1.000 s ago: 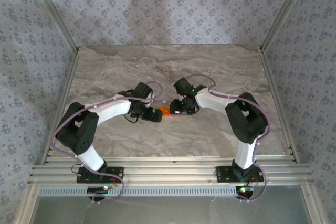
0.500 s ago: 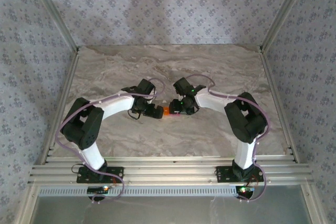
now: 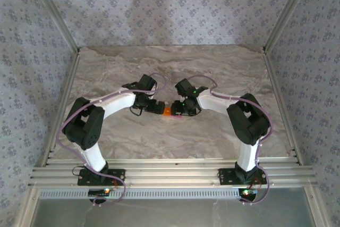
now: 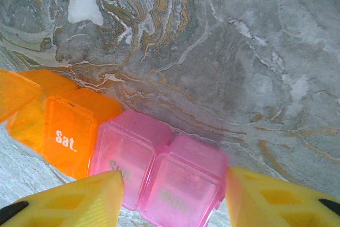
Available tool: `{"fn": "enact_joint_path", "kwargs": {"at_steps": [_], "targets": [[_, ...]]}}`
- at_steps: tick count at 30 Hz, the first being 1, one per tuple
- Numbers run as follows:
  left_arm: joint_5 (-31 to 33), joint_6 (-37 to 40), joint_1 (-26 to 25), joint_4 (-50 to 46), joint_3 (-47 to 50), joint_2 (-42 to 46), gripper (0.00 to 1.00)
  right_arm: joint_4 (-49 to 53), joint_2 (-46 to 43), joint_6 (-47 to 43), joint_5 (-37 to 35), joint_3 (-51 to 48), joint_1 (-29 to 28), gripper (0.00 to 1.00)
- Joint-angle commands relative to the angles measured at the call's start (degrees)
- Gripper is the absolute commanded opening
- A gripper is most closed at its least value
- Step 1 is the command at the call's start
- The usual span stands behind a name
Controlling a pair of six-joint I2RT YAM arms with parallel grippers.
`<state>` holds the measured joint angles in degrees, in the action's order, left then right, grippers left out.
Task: Sort the pills into containers
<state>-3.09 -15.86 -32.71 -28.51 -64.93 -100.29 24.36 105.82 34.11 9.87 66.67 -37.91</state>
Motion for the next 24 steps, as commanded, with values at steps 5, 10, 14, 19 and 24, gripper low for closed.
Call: {"fn": "enact_joint_path", "kwargs": {"at_steps": [5, 10, 14, 19, 24], "targets": [[1.0, 1.1, 0.4, -2.0, -5.1, -3.3, 0.99, 2.4, 2.8, -0.1, -0.2, -1.9, -0.8, 0.54], [1.1, 0.8, 0.5, -2.5, -7.8, -6.0, 0.99, 2.2, 2.6, -0.3, 0.1, -2.1, -0.8, 0.53], [0.8, 0.2, 0.8, -2.8, -9.7, -7.8, 0.99, 2.2, 2.5, -0.3, 0.6, -2.1, -0.8, 0.53], [0.0, -1.0, 1.1, -2.4, -9.9, -7.2, 0.99, 3.2, 2.3, -0.5, 1.2, -1.2, -0.5, 0.53], [-1.7, -3.3, 2.0, -0.9, -8.2, -4.3, 1.0, 4.0, 0.5, -1.0, 2.1, -0.2, 0.5, 0.55]]}}
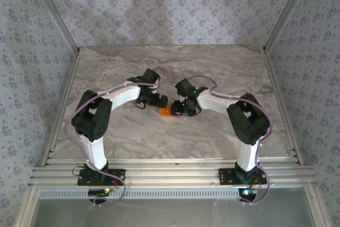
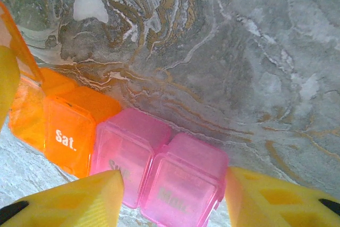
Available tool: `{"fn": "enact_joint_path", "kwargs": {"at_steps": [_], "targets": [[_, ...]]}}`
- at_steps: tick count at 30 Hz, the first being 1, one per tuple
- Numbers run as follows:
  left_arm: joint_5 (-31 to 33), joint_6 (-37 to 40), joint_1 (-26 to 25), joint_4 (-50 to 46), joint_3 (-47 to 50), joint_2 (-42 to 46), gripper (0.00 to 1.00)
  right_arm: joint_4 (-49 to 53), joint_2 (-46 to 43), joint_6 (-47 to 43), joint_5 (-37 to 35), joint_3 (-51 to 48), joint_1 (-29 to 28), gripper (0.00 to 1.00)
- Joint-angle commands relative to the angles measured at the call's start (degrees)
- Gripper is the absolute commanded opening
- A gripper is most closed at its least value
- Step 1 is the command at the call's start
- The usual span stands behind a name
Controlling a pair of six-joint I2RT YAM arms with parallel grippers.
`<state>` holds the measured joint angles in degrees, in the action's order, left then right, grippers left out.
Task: Sort the pills into containers
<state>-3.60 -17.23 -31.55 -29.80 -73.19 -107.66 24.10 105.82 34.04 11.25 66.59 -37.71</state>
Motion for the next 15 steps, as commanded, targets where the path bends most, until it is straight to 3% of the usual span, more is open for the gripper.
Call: {"fn": "enact_joint_path", "kwargs": {"at_steps": [1, 15], "targets": [[-1.9, -2.6, 1.2, 0.8, 0.6, 3.7, 0.99, 4.4, -0.1, -1.3, 0.9, 0.2, 0.7, 0.55], [-9.4, -9.3, 5.6, 6.5, 7.7, 14.0, 1.0, 9.5, -9.6, -3.3, 0.7, 3.9, 2.4, 0.62]]}}
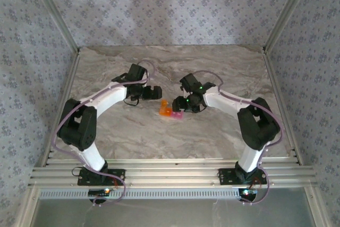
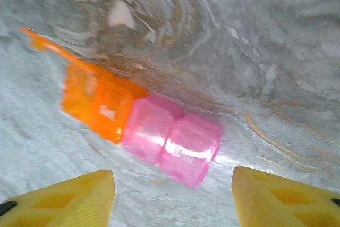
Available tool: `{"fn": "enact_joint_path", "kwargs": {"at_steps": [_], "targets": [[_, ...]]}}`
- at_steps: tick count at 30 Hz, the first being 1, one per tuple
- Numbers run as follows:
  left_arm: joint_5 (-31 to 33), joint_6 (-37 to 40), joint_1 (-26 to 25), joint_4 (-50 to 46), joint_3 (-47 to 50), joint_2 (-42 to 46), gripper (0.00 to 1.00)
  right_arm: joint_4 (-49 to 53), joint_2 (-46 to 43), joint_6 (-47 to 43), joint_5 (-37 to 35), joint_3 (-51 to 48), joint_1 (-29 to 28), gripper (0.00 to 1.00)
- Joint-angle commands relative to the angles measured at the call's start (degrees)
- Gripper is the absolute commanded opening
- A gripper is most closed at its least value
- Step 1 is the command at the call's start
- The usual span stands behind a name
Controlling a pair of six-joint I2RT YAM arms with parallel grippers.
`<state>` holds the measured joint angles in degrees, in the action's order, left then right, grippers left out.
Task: Sort the pills into containers
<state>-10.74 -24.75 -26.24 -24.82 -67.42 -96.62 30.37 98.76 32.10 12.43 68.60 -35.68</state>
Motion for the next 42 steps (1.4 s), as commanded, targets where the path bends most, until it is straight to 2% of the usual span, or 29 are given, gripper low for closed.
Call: {"fn": "enact_joint_path", "kwargs": {"at_steps": [1, 9, 15, 23, 34, 42], "targets": [[-2.5, -2.2, 0.5, 2.1, 2.7, 3.7, 1.0, 3.2, -2.8, -0.9, -0.5, 1.7, 0.2, 0.62], [-2.9, -4.3, 3.3, 3.6, 8.7, 8.4, 1.0, -1.4, -1.8, 4.6, -0.2, -3.7, -5.7, 0.62], [-3.2, -9.6, 4.9, 7.2, 14.4, 13.7, 0.99, -6.2, 2.5, 9.3, -0.9, -4.3, -9.8, 0.62], [-3.1, -19.6, 3.9, 14.0, 22.7, 19.9, 0.99, -8.0, 7.4, 9.9, -1.0, -2.0, -9.6, 0.61], [2.9, -21.6, -2.2, 10.5, 27.4, 27.1, 1.0, -10.0, 10.1, 9.8, -0.5, -0.7, -7.1, 0.61], [3.7, -23.6, -3.6, 8.0, 31.9, 33.1, 1.0, -9.8, 10.7, 9.2, 0.0, 2.3, -5.8, 0.61]]}}
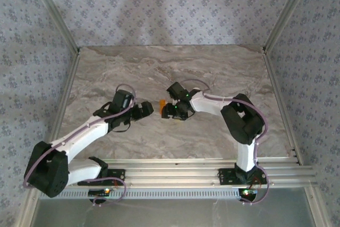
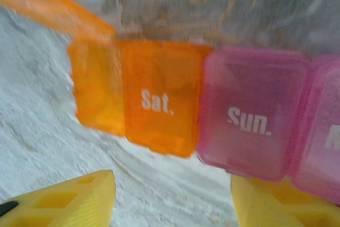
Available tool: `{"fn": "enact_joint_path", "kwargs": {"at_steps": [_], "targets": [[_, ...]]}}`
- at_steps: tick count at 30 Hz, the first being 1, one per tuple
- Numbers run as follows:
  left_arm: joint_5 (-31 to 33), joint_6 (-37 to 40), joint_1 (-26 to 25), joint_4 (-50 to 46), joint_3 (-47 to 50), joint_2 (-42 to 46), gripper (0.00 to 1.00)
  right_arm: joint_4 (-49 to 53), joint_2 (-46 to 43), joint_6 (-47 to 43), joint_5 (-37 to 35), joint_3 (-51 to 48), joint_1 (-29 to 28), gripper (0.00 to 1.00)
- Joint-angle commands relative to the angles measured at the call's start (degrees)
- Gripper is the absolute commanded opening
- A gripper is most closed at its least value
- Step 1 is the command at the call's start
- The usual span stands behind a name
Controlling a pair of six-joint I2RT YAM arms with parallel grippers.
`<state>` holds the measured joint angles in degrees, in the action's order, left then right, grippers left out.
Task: Sort the pills into containers
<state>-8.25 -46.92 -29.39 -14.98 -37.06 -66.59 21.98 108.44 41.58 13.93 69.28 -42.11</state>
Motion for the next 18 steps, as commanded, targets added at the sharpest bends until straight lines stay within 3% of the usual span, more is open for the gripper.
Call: {"fn": "enact_joint_path", "kwargs": {"at_steps": [1, 11, 18], "targets": [[1.7, -1.6, -0.4, -1.1, 2.6, 4.0, 1.0, -1.6, 1.0, -0.2, -1.5, 1.7, 0.7, 0.61], [-0.3, 3.7, 2.7, -1.5, -1.6, -0.8, 1.0, -0.4, -2.4, 0.3, -1.2, 1.7, 0.8, 0.6], [-3.6, 5.8, 3.2, 1.1, -5.2, -5.7, 1.0, 7.0, -9.7, -0.7, -3.7, 3.1, 2.7, 0.62]]}}
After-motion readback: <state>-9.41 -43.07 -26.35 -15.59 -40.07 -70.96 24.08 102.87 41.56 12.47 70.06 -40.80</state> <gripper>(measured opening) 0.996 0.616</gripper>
